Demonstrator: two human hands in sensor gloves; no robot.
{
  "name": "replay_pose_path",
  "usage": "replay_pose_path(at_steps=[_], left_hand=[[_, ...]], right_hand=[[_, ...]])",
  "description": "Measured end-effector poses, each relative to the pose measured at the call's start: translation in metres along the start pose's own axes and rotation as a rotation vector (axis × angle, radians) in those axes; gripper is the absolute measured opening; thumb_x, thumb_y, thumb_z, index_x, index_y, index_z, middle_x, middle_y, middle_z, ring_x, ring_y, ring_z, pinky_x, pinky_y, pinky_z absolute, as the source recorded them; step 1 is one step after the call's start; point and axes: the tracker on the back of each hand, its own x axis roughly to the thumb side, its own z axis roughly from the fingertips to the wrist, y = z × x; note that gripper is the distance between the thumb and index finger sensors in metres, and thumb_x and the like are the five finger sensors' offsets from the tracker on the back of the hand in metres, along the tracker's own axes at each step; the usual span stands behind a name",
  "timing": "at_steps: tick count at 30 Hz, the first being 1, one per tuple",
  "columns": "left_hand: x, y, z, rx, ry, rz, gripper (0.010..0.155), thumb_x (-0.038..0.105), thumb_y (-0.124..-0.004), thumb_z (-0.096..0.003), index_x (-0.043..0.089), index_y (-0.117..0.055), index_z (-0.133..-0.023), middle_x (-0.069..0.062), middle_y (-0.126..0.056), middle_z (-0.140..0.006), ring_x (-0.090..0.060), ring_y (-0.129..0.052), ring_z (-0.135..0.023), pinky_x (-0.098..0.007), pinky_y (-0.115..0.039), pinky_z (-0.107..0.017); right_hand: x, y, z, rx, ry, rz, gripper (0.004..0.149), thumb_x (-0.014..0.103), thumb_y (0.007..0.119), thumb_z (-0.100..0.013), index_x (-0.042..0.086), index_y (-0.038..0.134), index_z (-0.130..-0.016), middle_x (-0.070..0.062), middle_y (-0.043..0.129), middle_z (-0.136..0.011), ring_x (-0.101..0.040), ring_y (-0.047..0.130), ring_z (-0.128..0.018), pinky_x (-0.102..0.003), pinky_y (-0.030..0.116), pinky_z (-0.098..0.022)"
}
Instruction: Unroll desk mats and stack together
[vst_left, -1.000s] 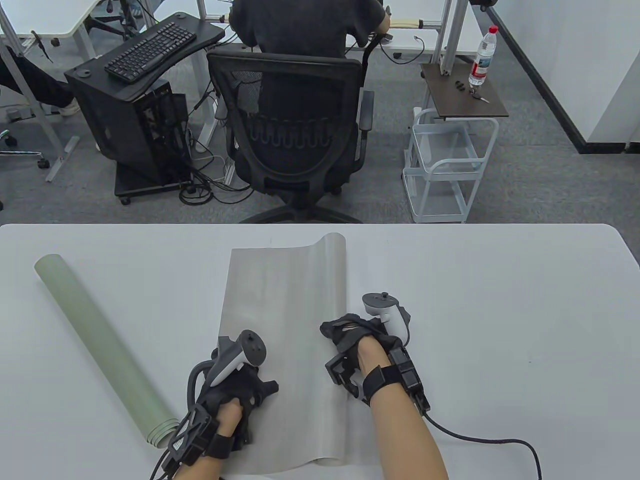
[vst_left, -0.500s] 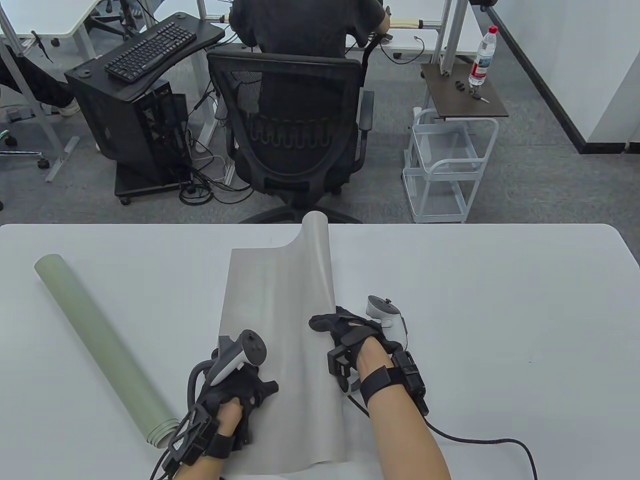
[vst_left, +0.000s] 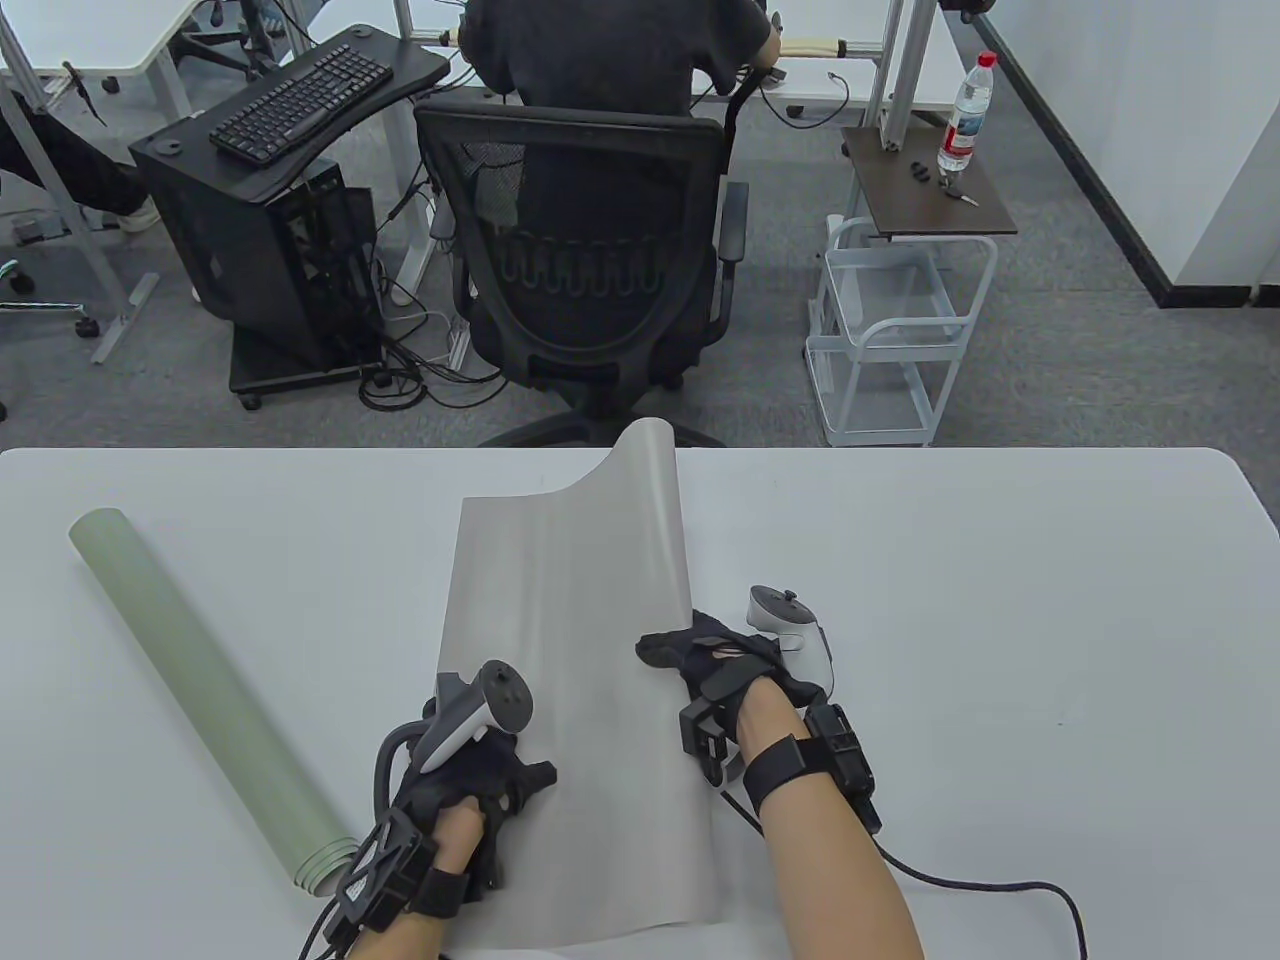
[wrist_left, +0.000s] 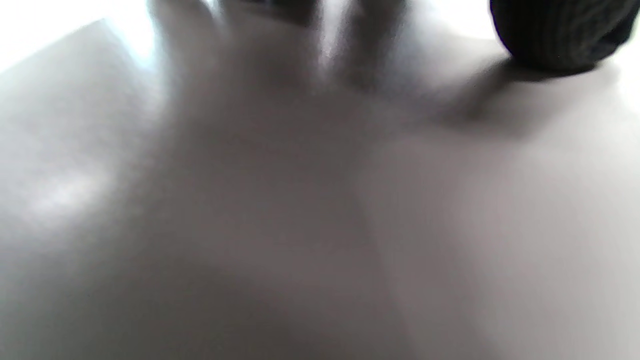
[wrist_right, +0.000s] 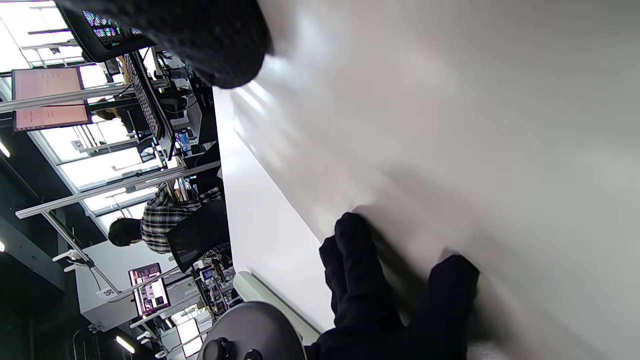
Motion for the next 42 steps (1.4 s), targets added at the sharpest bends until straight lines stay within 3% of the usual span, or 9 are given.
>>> replay_pose_path(at_steps=[8, 11, 16, 19, 22, 27, 31, 36, 42], left_hand=[[0.000, 0.000, 0.000, -0.003, 0.003, -0.001, 0.085, 0.064, -0.072, -0.0362, 0.031, -0.030, -0.103, -0.018, -0.017, -0.112, -0.050, -0.025, -0.101, -0.064, -0.036, -0.071], [0.000, 0.000, 0.000, -0.005, 0.003, -0.001, 0.085, 0.064, -0.072, -0.0364, 0.031, -0.030, -0.103, -0.018, -0.017, -0.112, -0.050, -0.024, -0.101, -0.064, -0.036, -0.071], [0.000, 0.000, 0.000, -0.007, 0.003, -0.002, 0.085, 0.064, -0.072, -0.0364, 0.031, -0.030, -0.103, -0.019, -0.017, -0.112, -0.050, -0.025, -0.101, -0.064, -0.036, -0.071], [0.001, 0.000, 0.000, -0.006, 0.003, -0.004, 0.085, 0.064, -0.072, -0.0365, 0.031, -0.030, -0.103, -0.019, -0.017, -0.112, -0.050, -0.025, -0.101, -0.064, -0.036, -0.071], [0.001, 0.000, 0.000, -0.004, 0.001, -0.004, 0.085, 0.063, -0.072, -0.0364, 0.031, -0.031, -0.103, -0.019, -0.018, -0.112, -0.050, -0.025, -0.101, -0.064, -0.037, -0.071], [0.001, 0.000, 0.000, -0.002, 0.001, -0.003, 0.085, 0.063, -0.072, -0.0363, 0.030, -0.031, -0.103, -0.019, -0.018, -0.112, -0.050, -0.025, -0.101, -0.064, -0.037, -0.071], [0.001, 0.000, 0.000, -0.006, 0.000, -0.004, 0.085, 0.063, -0.072, -0.0365, 0.030, -0.030, -0.103, -0.019, -0.018, -0.112, -0.051, -0.025, -0.101, -0.064, -0.036, -0.071], [0.001, 0.000, 0.000, -0.008, -0.001, -0.006, 0.085, 0.063, -0.072, -0.0365, 0.030, -0.030, -0.103, -0.019, -0.017, -0.112, -0.051, -0.025, -0.101, -0.064, -0.036, -0.071], [0.001, 0.000, 0.000, -0.010, -0.001, -0.004, 0.085, 0.063, -0.072, -0.0367, 0.030, -0.030, -0.103, -0.019, -0.016, -0.112, -0.050, -0.024, -0.101, -0.064, -0.035, -0.071]], right_hand=[[-0.012, -0.012, 0.002, 0.000, 0.004, -0.105, 0.081, 0.058, 0.050, -0.053, 0.017, -0.002, -0.100, -0.012, 0.046, -0.100, -0.030, 0.076, -0.078, -0.049, 0.068, -0.066], [-0.012, -0.016, 0.005, -0.018, -0.006, -0.143, 0.078, 0.058, 0.044, -0.053, 0.014, 0.002, -0.102, -0.013, 0.046, -0.100, -0.033, 0.075, -0.078, -0.050, 0.067, -0.065], [-0.004, -0.029, 0.015, -0.017, -0.036, -0.114, 0.079, 0.043, 0.061, -0.060, 0.005, 0.005, -0.099, -0.016, 0.045, -0.100, -0.037, 0.073, -0.081, -0.051, 0.068, -0.065], [-0.003, -0.038, 0.023, -0.150, 0.001, -0.080, 0.080, 0.042, 0.076, -0.054, 0.006, 0.020, -0.098, -0.009, 0.060, -0.093, -0.030, 0.087, -0.073, -0.044, 0.082, -0.058], [-0.002, -0.041, 0.024, -0.141, -0.018, -0.096, 0.070, 0.040, 0.084, -0.051, 0.012, 0.038, -0.095, -0.003, 0.068, -0.087, -0.026, 0.090, -0.067, -0.041, 0.085, -0.054], [-0.002, -0.037, 0.019, -0.057, -0.040, -0.119, 0.057, 0.038, 0.081, -0.055, 0.020, 0.044, -0.093, 0.000, 0.065, -0.088, -0.023, 0.086, -0.071, -0.041, 0.081, -0.060], [-0.003, -0.036, 0.016, -0.053, -0.027, -0.098, 0.053, 0.034, 0.078, -0.056, 0.020, 0.044, -0.093, -0.019, 0.049, -0.106, -0.045, 0.073, -0.094, -0.058, 0.071, -0.067], [-0.004, -0.039, 0.015, -0.075, 0.008, -0.111, 0.054, 0.030, 0.075, -0.057, 0.012, 0.039, -0.092, -0.021, 0.066, -0.099, -0.046, 0.086, -0.088, -0.059, 0.077, -0.063], [-0.006, -0.041, 0.014, -0.072, 0.028, -0.099, 0.075, 0.028, 0.068, -0.059, 0.014, 0.004, -0.095, -0.020, 0.052, -0.102, -0.043, 0.081, -0.090, -0.061, 0.072, -0.066]])
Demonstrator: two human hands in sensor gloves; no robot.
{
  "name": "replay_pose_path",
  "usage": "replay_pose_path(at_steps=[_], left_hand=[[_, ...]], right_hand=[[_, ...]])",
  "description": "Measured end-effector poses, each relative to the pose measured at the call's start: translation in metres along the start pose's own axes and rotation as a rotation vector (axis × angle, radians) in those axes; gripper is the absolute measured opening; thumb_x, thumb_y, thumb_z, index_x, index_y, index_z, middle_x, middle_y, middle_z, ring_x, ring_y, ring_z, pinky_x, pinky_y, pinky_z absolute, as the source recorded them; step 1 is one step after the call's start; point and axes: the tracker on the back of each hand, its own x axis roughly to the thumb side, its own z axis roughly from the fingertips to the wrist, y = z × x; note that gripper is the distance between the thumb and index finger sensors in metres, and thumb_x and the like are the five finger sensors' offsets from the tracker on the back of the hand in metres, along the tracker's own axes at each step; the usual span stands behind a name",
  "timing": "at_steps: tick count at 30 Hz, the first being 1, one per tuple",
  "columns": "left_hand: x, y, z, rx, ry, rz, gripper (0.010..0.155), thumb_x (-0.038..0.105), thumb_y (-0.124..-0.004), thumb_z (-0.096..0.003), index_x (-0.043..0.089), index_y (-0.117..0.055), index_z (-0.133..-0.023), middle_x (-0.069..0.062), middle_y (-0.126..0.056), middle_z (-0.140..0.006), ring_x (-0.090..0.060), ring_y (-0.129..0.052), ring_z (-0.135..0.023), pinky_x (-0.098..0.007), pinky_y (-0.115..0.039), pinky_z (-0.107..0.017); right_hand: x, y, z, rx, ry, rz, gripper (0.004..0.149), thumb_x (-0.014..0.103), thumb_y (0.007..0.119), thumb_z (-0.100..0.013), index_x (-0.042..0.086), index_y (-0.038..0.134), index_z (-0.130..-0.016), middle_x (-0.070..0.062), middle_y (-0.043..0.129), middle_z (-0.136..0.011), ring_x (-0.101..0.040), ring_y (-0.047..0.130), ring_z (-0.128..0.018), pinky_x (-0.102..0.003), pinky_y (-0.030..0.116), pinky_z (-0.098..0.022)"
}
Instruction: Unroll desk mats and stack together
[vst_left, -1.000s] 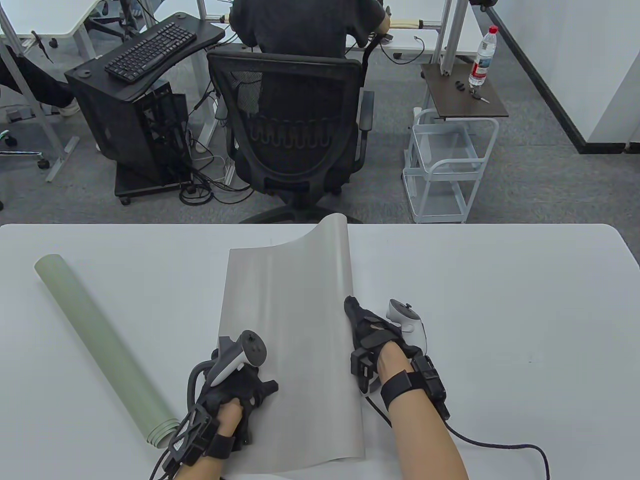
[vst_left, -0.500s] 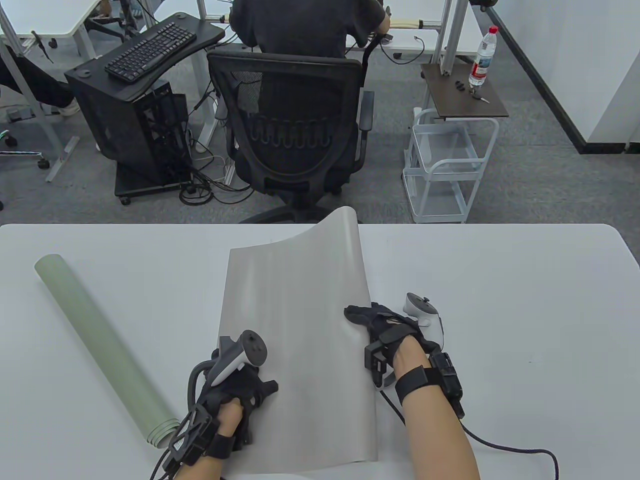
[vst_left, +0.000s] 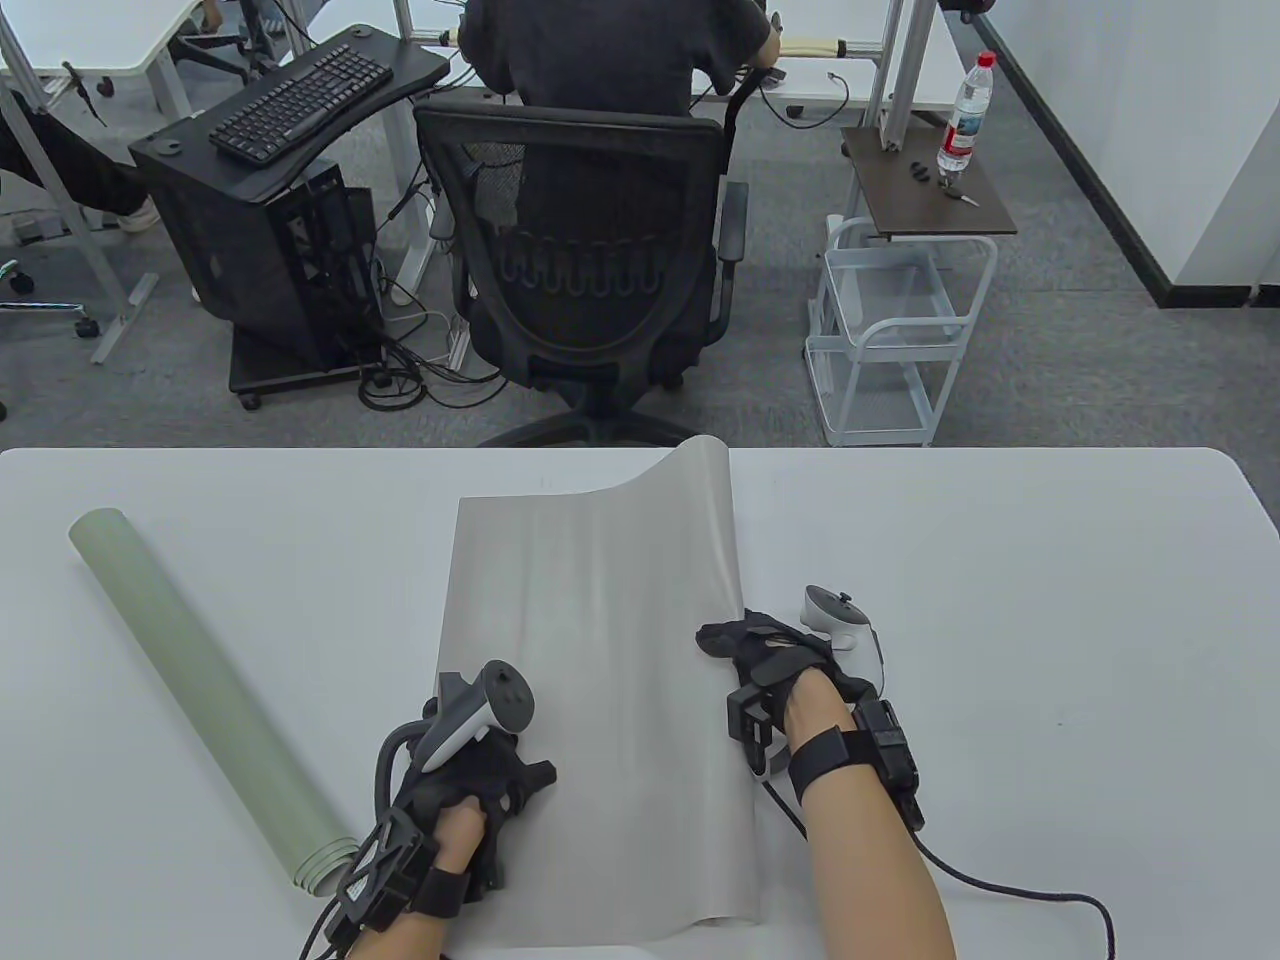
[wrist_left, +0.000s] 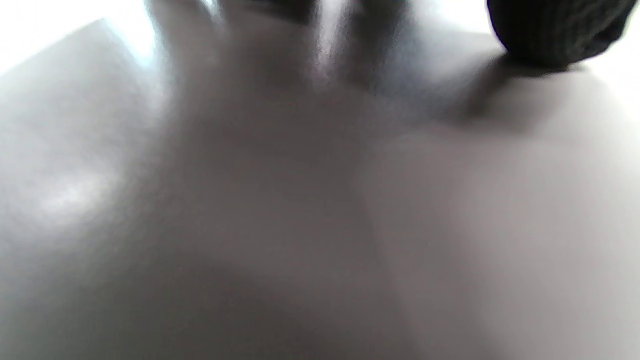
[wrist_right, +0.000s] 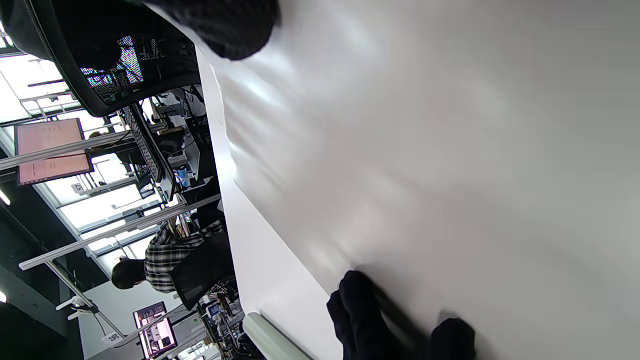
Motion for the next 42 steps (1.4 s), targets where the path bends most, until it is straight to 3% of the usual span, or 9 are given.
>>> replay_pose_path(at_steps=[3, 10, 14, 18, 22, 29, 34, 38, 42], left_hand=[[0.000, 0.000, 0.000, 0.000, -0.001, -0.001, 0.085, 0.063, -0.071, -0.0368, 0.030, -0.029, -0.103, -0.019, -0.016, -0.112, -0.051, -0.023, -0.101, -0.064, -0.035, -0.071], [0.000, 0.000, 0.000, -0.003, -0.001, -0.002, 0.085, 0.063, -0.071, -0.0369, 0.030, -0.029, -0.103, -0.019, -0.016, -0.112, -0.050, -0.023, -0.101, -0.065, -0.035, -0.071], [0.000, -0.001, 0.000, -0.001, -0.001, 0.001, 0.085, 0.064, -0.071, -0.0368, 0.031, -0.028, -0.103, -0.019, -0.015, -0.112, -0.050, -0.023, -0.101, -0.064, -0.034, -0.071], [0.000, -0.001, 0.000, -0.003, 0.000, 0.001, 0.085, 0.063, -0.071, -0.0368, 0.031, -0.028, -0.103, -0.019, -0.015, -0.112, -0.050, -0.023, -0.101, -0.064, -0.034, -0.071], [0.000, -0.001, 0.000, -0.003, 0.000, 0.001, 0.085, 0.063, -0.071, -0.0370, 0.031, -0.028, -0.103, -0.019, -0.015, -0.112, -0.050, -0.023, -0.101, -0.064, -0.034, -0.071], [0.000, -0.001, 0.000, -0.004, 0.001, 0.001, 0.085, 0.063, -0.071, -0.0369, 0.031, -0.028, -0.103, -0.019, -0.015, -0.112, -0.050, -0.023, -0.101, -0.065, -0.034, -0.071], [0.000, -0.001, 0.000, -0.005, 0.000, 0.002, 0.085, 0.063, -0.071, -0.0370, 0.030, -0.028, -0.103, -0.019, -0.015, -0.111, -0.050, -0.022, -0.101, -0.065, -0.034, -0.071], [0.000, -0.001, 0.000, -0.006, -0.001, 0.002, 0.085, 0.063, -0.071, -0.0370, 0.030, -0.028, -0.103, -0.019, -0.015, -0.111, -0.051, -0.022, -0.101, -0.065, -0.034, -0.071], [0.000, -0.001, 0.000, -0.009, -0.001, 0.001, 0.085, 0.063, -0.071, -0.0372, 0.030, -0.028, -0.103, -0.020, -0.014, -0.111, -0.051, -0.022, -0.101, -0.065, -0.034, -0.071]], right_hand=[[-0.001, -0.004, 0.000, 0.003, 0.008, 0.013, 0.083, 0.029, 0.067, -0.060, 0.016, -0.005, -0.099, -0.022, 0.046, -0.103, -0.042, 0.078, -0.089, -0.062, 0.069, -0.066], [-0.001, -0.020, 0.009, -0.012, 0.007, 0.013, 0.083, 0.037, 0.063, -0.060, 0.017, -0.008, -0.099, -0.020, 0.041, -0.103, -0.038, 0.073, -0.088, -0.060, 0.063, -0.069], [-0.002, -0.024, 0.010, -0.021, 0.001, -0.022, 0.077, 0.048, 0.049, -0.057, 0.017, -0.007, -0.100, -0.018, 0.040, -0.103, -0.036, 0.072, -0.087, -0.059, 0.061, -0.070], [-0.003, -0.026, 0.012, -0.018, -0.016, -0.098, 0.076, 0.051, 0.043, -0.055, 0.014, -0.004, -0.101, -0.018, 0.038, -0.103, -0.038, 0.068, -0.087, -0.059, 0.058, -0.070], [0.000, -0.033, 0.017, -0.033, -0.046, -0.110, 0.074, 0.043, 0.049, -0.058, 0.006, 0.002, -0.101, -0.020, 0.036, -0.103, -0.041, 0.065, -0.088, -0.060, 0.056, -0.070], [0.003, -0.051, 0.025, -0.136, -0.023, -0.071, 0.078, 0.040, 0.080, -0.056, 0.008, 0.023, -0.099, -0.011, 0.054, -0.095, -0.031, 0.080, -0.078, -0.049, 0.074, -0.064], [0.004, -0.045, 0.018, -0.122, -0.025, -0.017, 0.057, 0.037, 0.077, -0.055, 0.016, 0.040, -0.093, -0.003, 0.060, -0.091, -0.025, 0.083, -0.075, -0.049, 0.075, -0.064], [0.006, -0.041, 0.013, -0.118, -0.001, 0.011, 0.053, 0.032, 0.073, -0.055, 0.014, 0.039, -0.092, -0.021, 0.051, -0.103, -0.046, 0.075, -0.093, -0.062, 0.070, -0.066], [0.009, -0.043, 0.013, -0.144, 0.020, 0.010, 0.052, 0.029, 0.073, -0.055, 0.011, 0.040, -0.091, -0.020, 0.067, -0.099, -0.045, 0.088, -0.087, -0.060, 0.076, -0.063]])
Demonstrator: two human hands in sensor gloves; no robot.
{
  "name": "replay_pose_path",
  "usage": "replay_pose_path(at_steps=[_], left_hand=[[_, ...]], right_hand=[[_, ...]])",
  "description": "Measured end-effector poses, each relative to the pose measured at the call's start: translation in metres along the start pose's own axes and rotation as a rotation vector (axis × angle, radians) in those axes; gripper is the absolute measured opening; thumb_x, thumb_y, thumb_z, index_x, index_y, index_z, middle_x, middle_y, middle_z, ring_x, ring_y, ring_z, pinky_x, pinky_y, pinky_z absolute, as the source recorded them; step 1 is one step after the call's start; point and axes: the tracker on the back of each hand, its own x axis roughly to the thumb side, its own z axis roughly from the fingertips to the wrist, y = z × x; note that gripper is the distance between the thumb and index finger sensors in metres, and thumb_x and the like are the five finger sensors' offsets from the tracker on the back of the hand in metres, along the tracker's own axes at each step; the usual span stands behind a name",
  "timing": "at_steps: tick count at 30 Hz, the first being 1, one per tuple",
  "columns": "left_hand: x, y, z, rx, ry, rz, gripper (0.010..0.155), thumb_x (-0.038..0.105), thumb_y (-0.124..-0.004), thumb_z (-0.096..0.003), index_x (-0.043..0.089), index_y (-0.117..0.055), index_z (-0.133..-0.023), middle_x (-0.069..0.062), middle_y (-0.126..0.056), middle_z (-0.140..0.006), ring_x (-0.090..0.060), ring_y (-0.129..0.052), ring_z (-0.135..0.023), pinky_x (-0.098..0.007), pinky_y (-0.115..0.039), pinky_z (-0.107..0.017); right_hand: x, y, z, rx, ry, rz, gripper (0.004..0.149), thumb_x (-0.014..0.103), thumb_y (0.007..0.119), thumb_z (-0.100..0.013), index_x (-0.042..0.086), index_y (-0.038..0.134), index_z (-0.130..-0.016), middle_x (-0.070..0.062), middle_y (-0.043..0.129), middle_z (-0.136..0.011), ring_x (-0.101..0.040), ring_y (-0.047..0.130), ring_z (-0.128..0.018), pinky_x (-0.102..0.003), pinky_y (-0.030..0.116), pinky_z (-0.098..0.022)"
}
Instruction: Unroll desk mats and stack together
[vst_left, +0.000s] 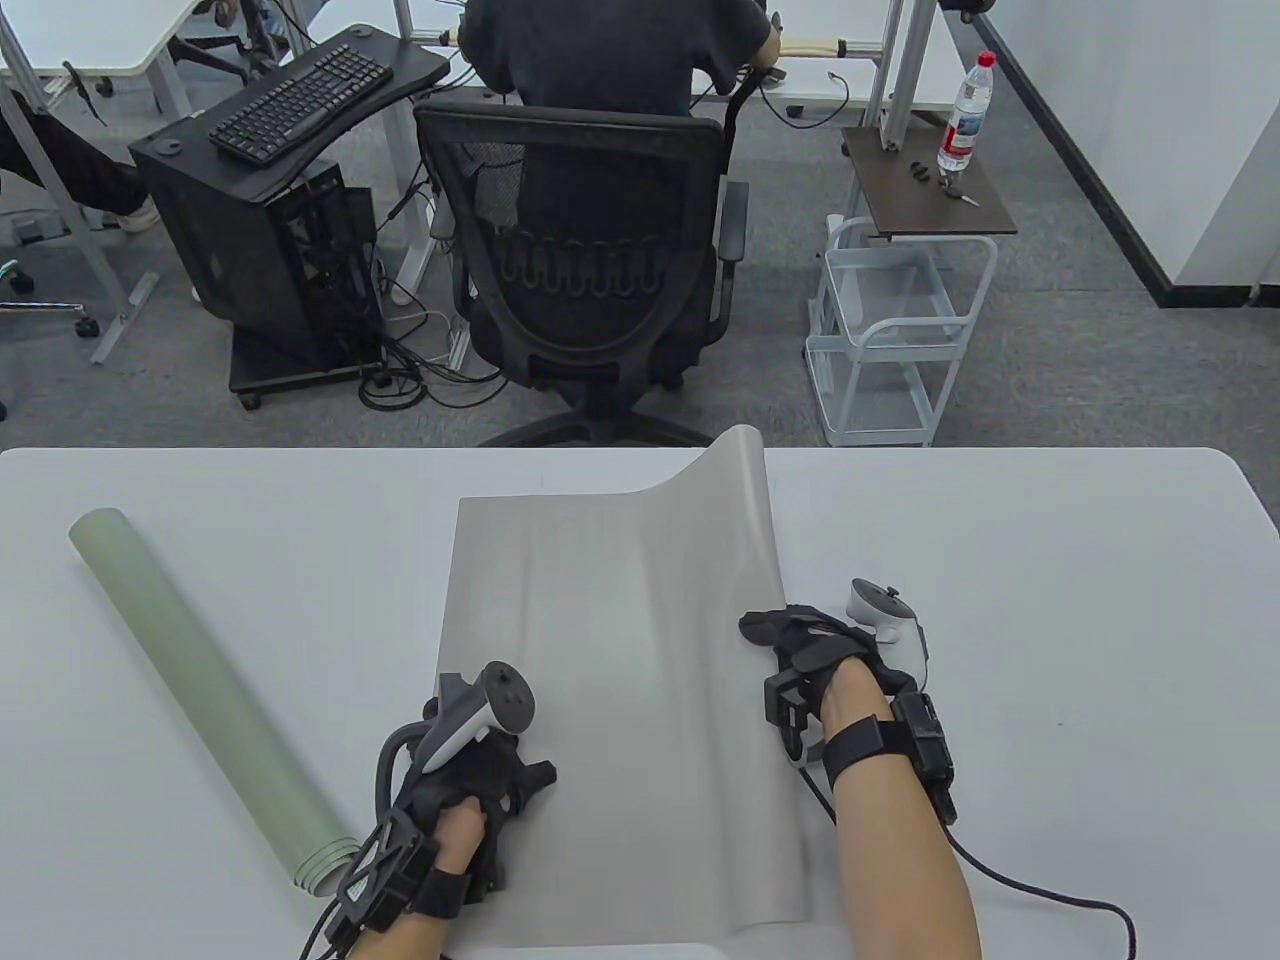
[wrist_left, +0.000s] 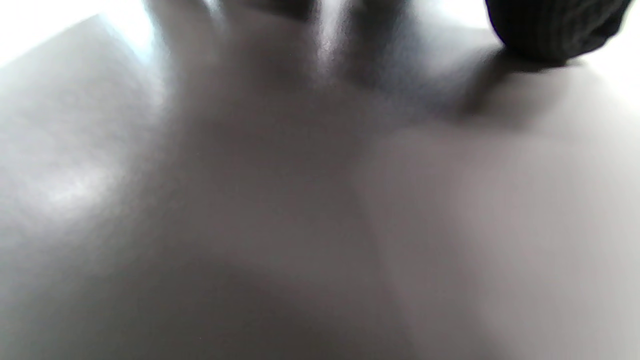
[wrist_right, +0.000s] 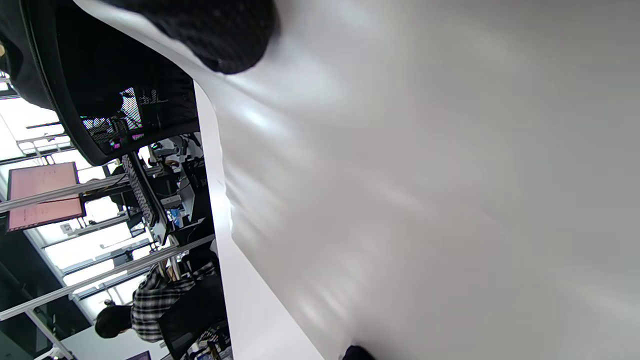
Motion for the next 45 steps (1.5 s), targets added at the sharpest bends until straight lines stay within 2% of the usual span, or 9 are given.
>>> replay_pose_path(at_steps=[7, 12, 17, 23, 25, 32, 40, 42, 45], left_hand=[[0.001, 0.001, 0.000, -0.013, 0.016, 0.002, 0.086, 0.063, -0.072, -0.0365, 0.032, -0.027, -0.103, -0.019, -0.014, -0.112, -0.050, -0.022, -0.101, -0.064, -0.035, -0.072], [0.001, 0.001, 0.000, -0.013, 0.020, -0.001, 0.086, 0.063, -0.071, -0.0364, 0.032, -0.026, -0.103, -0.018, -0.014, -0.111, -0.050, -0.022, -0.101, -0.063, -0.034, -0.072], [0.001, 0.001, 0.000, -0.017, 0.021, 0.000, 0.085, 0.062, -0.071, -0.0364, 0.032, -0.026, -0.102, -0.018, -0.013, -0.111, -0.050, -0.021, -0.101, -0.063, -0.034, -0.072], [0.001, 0.001, 0.000, -0.018, 0.019, 0.000, 0.085, 0.062, -0.071, -0.0365, 0.032, -0.026, -0.102, -0.018, -0.013, -0.111, -0.050, -0.021, -0.101, -0.063, -0.033, -0.072], [0.001, 0.001, 0.000, -0.021, 0.020, 0.001, 0.086, 0.062, -0.070, -0.0366, 0.032, -0.025, -0.102, -0.018, -0.012, -0.111, -0.050, -0.020, -0.101, -0.063, -0.033, -0.072], [0.001, 0.001, 0.000, -0.028, 0.023, 0.003, 0.086, 0.062, -0.070, -0.0366, 0.032, -0.024, -0.102, -0.018, -0.011, -0.111, -0.049, -0.019, -0.101, -0.064, -0.033, -0.072], [0.001, 0.000, 0.000, -0.034, 0.025, 0.003, 0.086, 0.062, -0.070, -0.0368, 0.032, -0.023, -0.102, -0.018, -0.010, -0.111, -0.049, -0.018, -0.101, -0.064, -0.032, -0.072], [0.002, 0.001, 0.000, -0.035, 0.025, 0.003, 0.086, 0.062, -0.070, -0.0368, 0.032, -0.023, -0.102, -0.018, -0.010, -0.111, -0.049, -0.018, -0.101, -0.064, -0.032, -0.072], [0.002, 0.001, 0.000, -0.037, 0.025, 0.002, 0.086, 0.062, -0.069, -0.0368, 0.032, -0.023, -0.102, -0.018, -0.010, -0.111, -0.049, -0.018, -0.101, -0.064, -0.032, -0.072]], right_hand=[[-0.004, -0.019, 0.004, -0.025, 0.017, 0.007, 0.058, 0.027, 0.070, -0.057, 0.012, 0.027, -0.093, -0.019, 0.062, -0.099, -0.043, 0.089, -0.086, -0.060, 0.075, -0.064], [-0.001, -0.022, 0.006, 0.004, -0.011, 0.001, 0.078, 0.026, 0.070, -0.058, 0.013, 0.008, -0.102, -0.017, 0.059, -0.101, -0.041, 0.086, -0.086, -0.059, 0.074, -0.065], [-0.001, -0.026, 0.008, 0.034, -0.028, -0.064, 0.077, 0.029, 0.077, -0.058, 0.025, 0.018, -0.107, -0.014, 0.062, -0.101, -0.037, 0.088, -0.085, -0.056, 0.075, -0.064], [-0.002, -0.024, 0.006, 0.045, -0.045, -0.070, 0.059, 0.030, 0.084, -0.053, 0.017, 0.047, -0.097, -0.016, 0.068, -0.096, -0.035, 0.095, -0.080, -0.051, 0.083, -0.060], [-0.001, -0.023, 0.005, 0.066, -0.035, -0.070, 0.058, 0.029, 0.082, -0.054, 0.015, 0.044, -0.095, -0.019, 0.070, -0.099, -0.044, 0.090, -0.084, -0.055, 0.081, -0.061], [-0.003, -0.026, 0.001, 0.094, -0.044, -0.076, 0.059, 0.024, 0.074, -0.056, 0.011, 0.031, -0.093, -0.015, 0.071, -0.095, -0.041, 0.093, -0.081, -0.060, 0.077, -0.061], [-0.001, -0.031, 0.004, 0.205, -0.089, -0.107, 0.081, 0.027, 0.078, -0.057, 0.021, 0.013, -0.105, -0.016, 0.064, -0.100, -0.040, 0.088, -0.083, -0.059, 0.075, -0.063], [-0.004, -0.032, 0.002, 0.176, -0.094, -0.144, 0.075, 0.030, 0.085, -0.055, 0.024, 0.030, -0.106, -0.013, 0.069, -0.098, -0.037, 0.094, -0.080, -0.053, 0.082, -0.061], [-0.005, -0.033, 0.000, 0.145, -0.102, -0.136, 0.056, 0.033, 0.093, -0.049, 0.024, 0.060, -0.093, -0.017, 0.075, -0.094, -0.035, 0.104, -0.072, -0.045, 0.093, -0.053]])
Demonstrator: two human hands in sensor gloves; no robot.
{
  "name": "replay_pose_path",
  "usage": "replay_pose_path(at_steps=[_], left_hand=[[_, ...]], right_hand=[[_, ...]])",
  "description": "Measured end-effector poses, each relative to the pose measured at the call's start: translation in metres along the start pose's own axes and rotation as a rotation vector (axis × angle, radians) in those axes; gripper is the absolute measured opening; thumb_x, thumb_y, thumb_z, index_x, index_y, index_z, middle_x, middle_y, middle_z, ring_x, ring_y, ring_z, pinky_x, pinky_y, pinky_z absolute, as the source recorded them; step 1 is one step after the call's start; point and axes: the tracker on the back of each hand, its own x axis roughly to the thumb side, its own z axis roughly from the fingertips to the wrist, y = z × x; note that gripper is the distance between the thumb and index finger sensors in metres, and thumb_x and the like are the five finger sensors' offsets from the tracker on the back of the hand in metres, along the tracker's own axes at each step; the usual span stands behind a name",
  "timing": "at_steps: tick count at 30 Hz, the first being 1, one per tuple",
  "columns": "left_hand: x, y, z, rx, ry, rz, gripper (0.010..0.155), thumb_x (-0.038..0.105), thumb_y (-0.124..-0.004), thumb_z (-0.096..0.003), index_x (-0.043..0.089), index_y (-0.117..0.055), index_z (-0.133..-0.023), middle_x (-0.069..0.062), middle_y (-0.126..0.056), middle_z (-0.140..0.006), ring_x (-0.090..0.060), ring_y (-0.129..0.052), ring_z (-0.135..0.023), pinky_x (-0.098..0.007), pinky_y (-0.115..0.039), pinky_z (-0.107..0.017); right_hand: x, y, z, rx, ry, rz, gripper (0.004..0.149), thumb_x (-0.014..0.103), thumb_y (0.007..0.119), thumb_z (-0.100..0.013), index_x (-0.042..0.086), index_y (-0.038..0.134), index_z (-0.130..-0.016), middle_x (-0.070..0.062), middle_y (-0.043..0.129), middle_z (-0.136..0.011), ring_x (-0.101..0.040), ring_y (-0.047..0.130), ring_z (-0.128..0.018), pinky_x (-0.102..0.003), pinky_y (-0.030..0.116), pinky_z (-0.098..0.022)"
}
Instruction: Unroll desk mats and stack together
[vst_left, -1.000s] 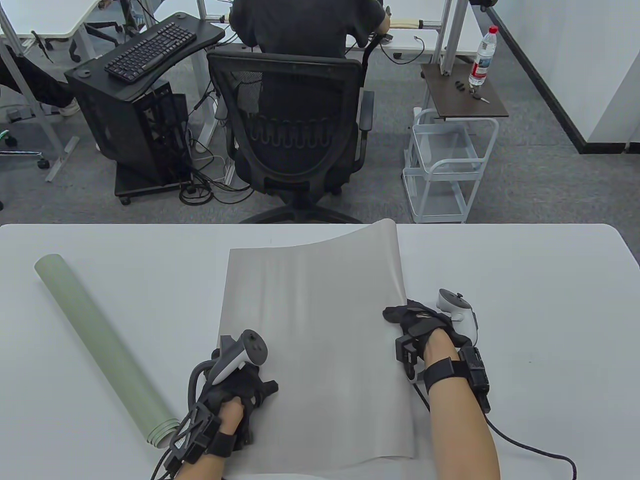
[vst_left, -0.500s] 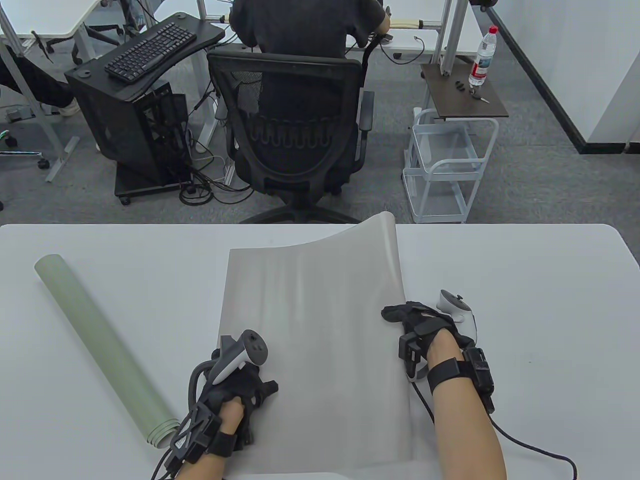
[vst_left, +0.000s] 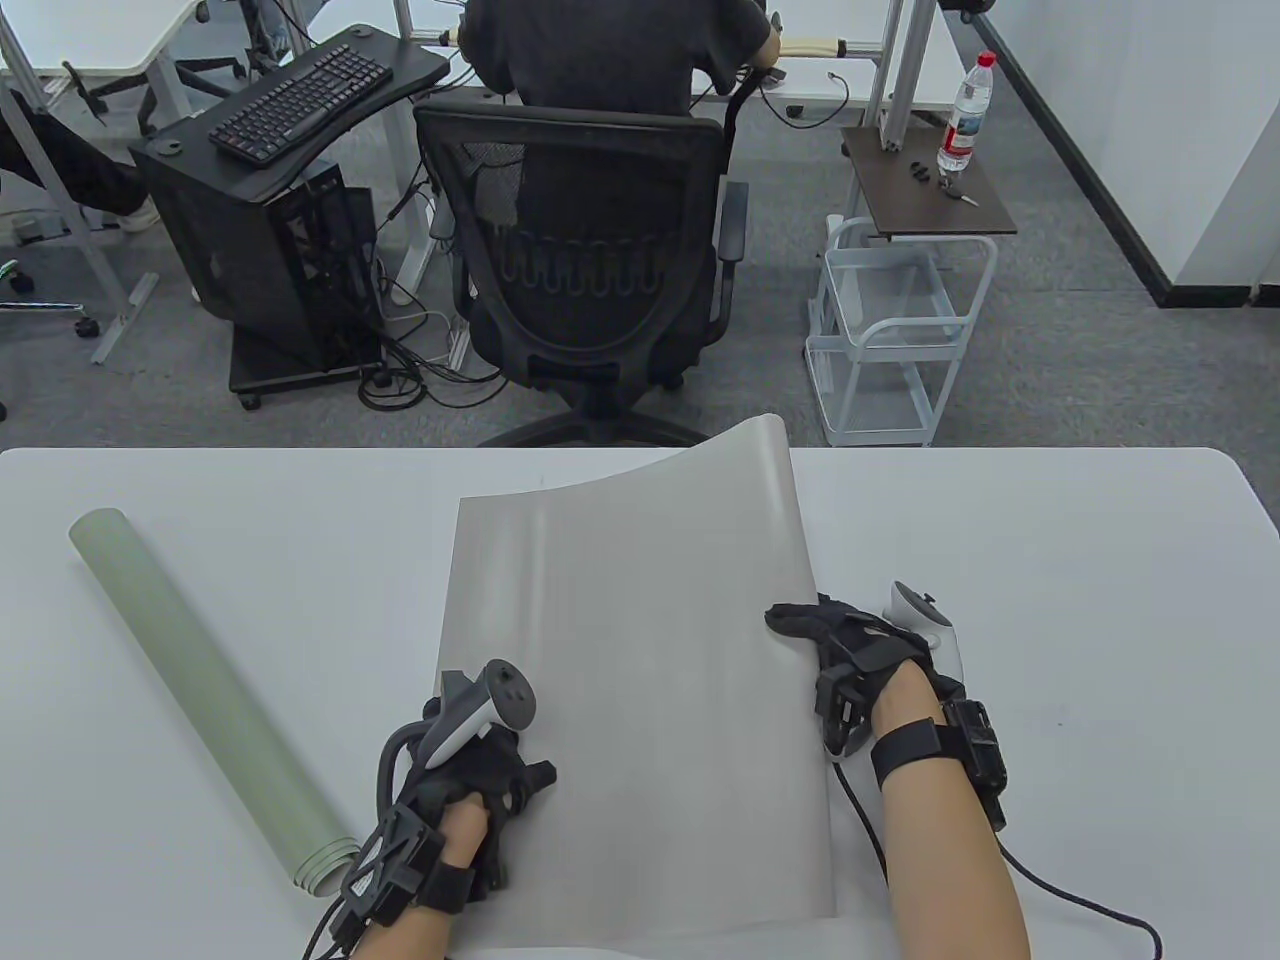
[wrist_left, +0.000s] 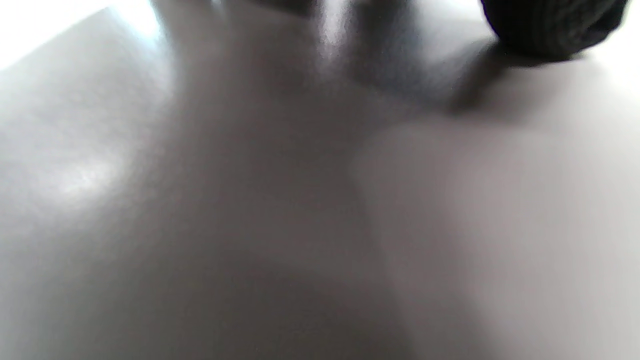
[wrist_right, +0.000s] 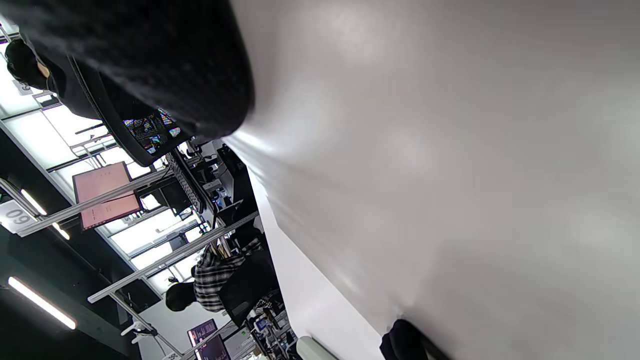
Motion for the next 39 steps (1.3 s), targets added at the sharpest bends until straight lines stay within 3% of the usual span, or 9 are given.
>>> replay_pose_path(at_steps=[4, 7, 12, 19, 23, 27, 30, 34, 39], left_hand=[[0.001, 0.000, 0.000, -0.007, 0.002, -0.002, 0.086, 0.062, -0.069, -0.0370, 0.032, -0.022, -0.102, -0.018, -0.009, -0.111, -0.050, -0.018, -0.101, -0.064, -0.032, -0.072], [0.001, 0.000, 0.000, -0.008, 0.001, -0.003, 0.086, 0.061, -0.069, -0.0369, 0.032, -0.022, -0.102, -0.019, -0.009, -0.110, -0.050, -0.017, -0.101, -0.064, -0.031, -0.072], [0.001, 0.000, 0.000, -0.016, 0.003, -0.007, 0.086, 0.061, -0.069, -0.0371, 0.031, -0.021, -0.102, -0.019, -0.009, -0.110, -0.050, -0.017, -0.100, -0.064, -0.031, -0.072], [0.001, 0.000, -0.001, -0.014, 0.002, -0.006, 0.086, 0.061, -0.068, -0.0370, 0.031, -0.021, -0.102, -0.019, -0.008, -0.110, -0.050, -0.017, -0.100, -0.064, -0.031, -0.072], [0.001, 0.000, -0.001, -0.016, 0.001, -0.007, 0.086, 0.061, -0.068, -0.0371, 0.031, -0.020, -0.102, -0.018, -0.008, -0.110, -0.050, -0.016, -0.100, -0.064, -0.031, -0.072], [0.001, 0.000, -0.001, -0.018, 0.001, -0.007, 0.086, 0.061, -0.068, -0.0372, 0.031, -0.020, -0.102, -0.018, -0.008, -0.110, -0.050, -0.016, -0.100, -0.064, -0.030, -0.072], [0.001, 0.000, -0.001, -0.017, 0.000, -0.009, 0.086, 0.061, -0.068, -0.0372, 0.031, -0.020, -0.102, -0.019, -0.008, -0.110, -0.050, -0.016, -0.100, -0.064, -0.031, -0.072], [0.001, 0.000, -0.001, -0.018, 0.000, -0.009, 0.086, 0.061, -0.068, -0.0373, 0.031, -0.020, -0.102, -0.019, -0.008, -0.110, -0.050, -0.016, -0.100, -0.065, -0.031, -0.072], [0.002, 0.000, -0.001, -0.019, 0.000, -0.011, 0.086, 0.061, -0.068, -0.0373, 0.031, -0.020, -0.102, -0.019, -0.008, -0.110, -0.050, -0.016, -0.100, -0.065, -0.030, -0.072]], right_hand=[[0.002, 0.004, -0.001, 0.054, -0.011, 0.028, 0.050, 0.029, 0.089, -0.050, 0.020, 0.060, -0.090, -0.022, 0.075, -0.097, -0.046, 0.093, -0.079, -0.054, 0.087, -0.056], [0.005, 0.006, -0.001, 0.092, -0.002, 0.034, 0.052, 0.022, 0.078, -0.054, 0.009, 0.044, -0.091, -0.021, 0.073, -0.096, -0.047, 0.090, -0.082, -0.061, 0.080, -0.058], [0.004, 0.001, 0.000, 0.097, 0.011, 0.054, 0.064, 0.022, 0.072, -0.057, 0.013, 0.022, -0.095, -0.019, 0.062, -0.099, -0.045, 0.085, -0.085, -0.063, 0.072, -0.062], [0.007, -0.007, 0.011, 0.062, 0.013, 0.058, 0.077, 0.044, 0.060, -0.061, 0.018, -0.003, -0.098, -0.021, 0.045, -0.104, -0.046, 0.071, -0.089, -0.064, 0.062, -0.067], [0.007, -0.011, 0.014, 0.025, 0.009, 0.061, 0.077, 0.058, 0.046, -0.054, 0.018, 0.006, -0.108, -0.020, 0.044, -0.103, -0.043, 0.070, -0.085, -0.063, 0.059, -0.066], [0.008, -0.018, 0.018, -0.026, 0.002, 0.049, 0.075, 0.052, 0.046, -0.057, 0.013, 0.007, -0.107, -0.018, 0.044, -0.101, -0.040, 0.070, -0.082, -0.059, 0.062, -0.066], [0.010, -0.026, 0.023, -0.111, 0.024, 0.084, 0.075, 0.045, 0.064, -0.060, 0.006, 0.019, -0.105, -0.015, 0.047, -0.099, -0.036, 0.073, -0.079, -0.052, 0.068, -0.063], [0.010, -0.033, 0.027, -0.183, 0.040, 0.107, 0.071, 0.041, 0.081, -0.056, 0.012, 0.033, -0.100, -0.006, 0.060, -0.091, -0.025, 0.084, -0.068, -0.044, 0.079, -0.057], [0.018, -0.027, 0.025, -0.221, 0.055, 0.249, 0.056, 0.036, 0.082, -0.057, 0.021, 0.045, -0.095, 0.004, 0.067, -0.083, -0.017, 0.088, -0.061, -0.038, 0.083, -0.054]])
